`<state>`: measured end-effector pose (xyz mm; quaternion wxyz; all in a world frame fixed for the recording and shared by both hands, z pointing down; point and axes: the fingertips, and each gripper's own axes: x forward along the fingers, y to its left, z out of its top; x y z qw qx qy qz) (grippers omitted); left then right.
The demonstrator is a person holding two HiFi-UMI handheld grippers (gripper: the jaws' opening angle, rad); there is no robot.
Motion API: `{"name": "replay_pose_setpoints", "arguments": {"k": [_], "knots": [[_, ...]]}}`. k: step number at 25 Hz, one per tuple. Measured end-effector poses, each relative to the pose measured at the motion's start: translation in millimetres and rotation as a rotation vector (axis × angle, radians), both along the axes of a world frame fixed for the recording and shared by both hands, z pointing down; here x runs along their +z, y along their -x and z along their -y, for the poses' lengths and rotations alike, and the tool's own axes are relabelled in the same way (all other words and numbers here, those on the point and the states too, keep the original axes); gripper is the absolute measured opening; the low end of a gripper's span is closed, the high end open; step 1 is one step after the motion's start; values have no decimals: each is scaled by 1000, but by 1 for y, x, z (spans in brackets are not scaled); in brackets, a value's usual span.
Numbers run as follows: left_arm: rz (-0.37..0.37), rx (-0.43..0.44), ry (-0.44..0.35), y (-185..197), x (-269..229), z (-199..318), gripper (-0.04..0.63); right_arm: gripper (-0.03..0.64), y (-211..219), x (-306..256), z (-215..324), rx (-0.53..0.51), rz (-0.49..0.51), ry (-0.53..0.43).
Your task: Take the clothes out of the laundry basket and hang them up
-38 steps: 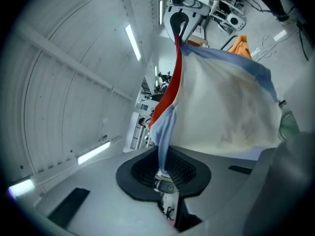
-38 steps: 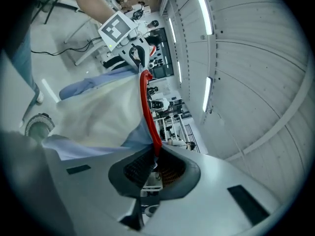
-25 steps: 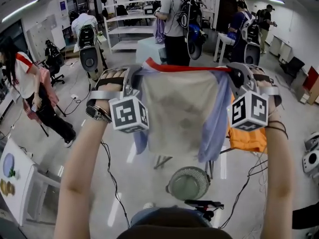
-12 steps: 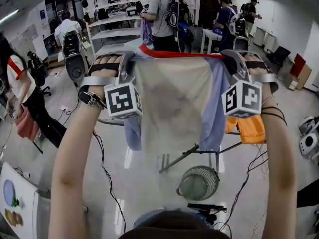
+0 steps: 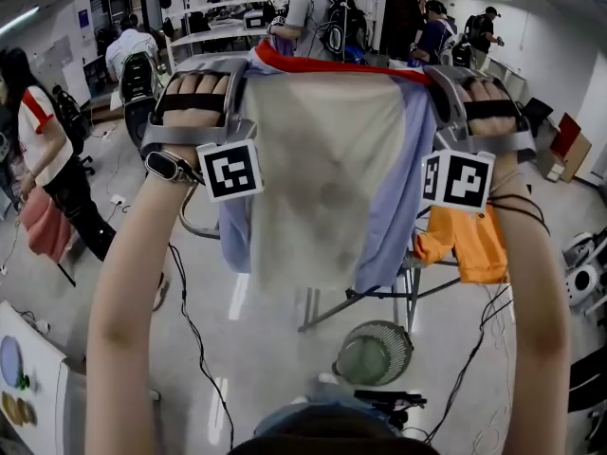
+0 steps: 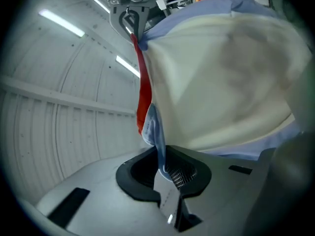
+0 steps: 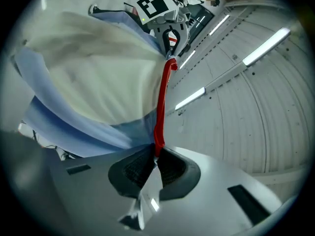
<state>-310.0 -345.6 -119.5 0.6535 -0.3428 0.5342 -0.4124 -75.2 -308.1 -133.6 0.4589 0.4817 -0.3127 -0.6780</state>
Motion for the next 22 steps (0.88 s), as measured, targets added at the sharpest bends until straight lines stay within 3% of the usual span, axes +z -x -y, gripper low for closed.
{"name": "replay_pose_setpoints", "arguments": {"k": [4,9,13,17,22], "knots": [[72,-40,-111,1,-8,0,28,11,-1,-4,5,-33,-23,-43],[115,-73,-102,-7,-17,25,28,12,-10,-12,32,-58,-97,-41],[162,-114,-125,-24,-33,42,28,12,-22,-25,54,-93,-82,-20],[229,-134,-146,-14,-26,62,28,12,-12,-13,85,-86,-120,-6],[216,-158,-117,-15,-10,79,27,12,-13,10,111,-108,-109,46]]}}
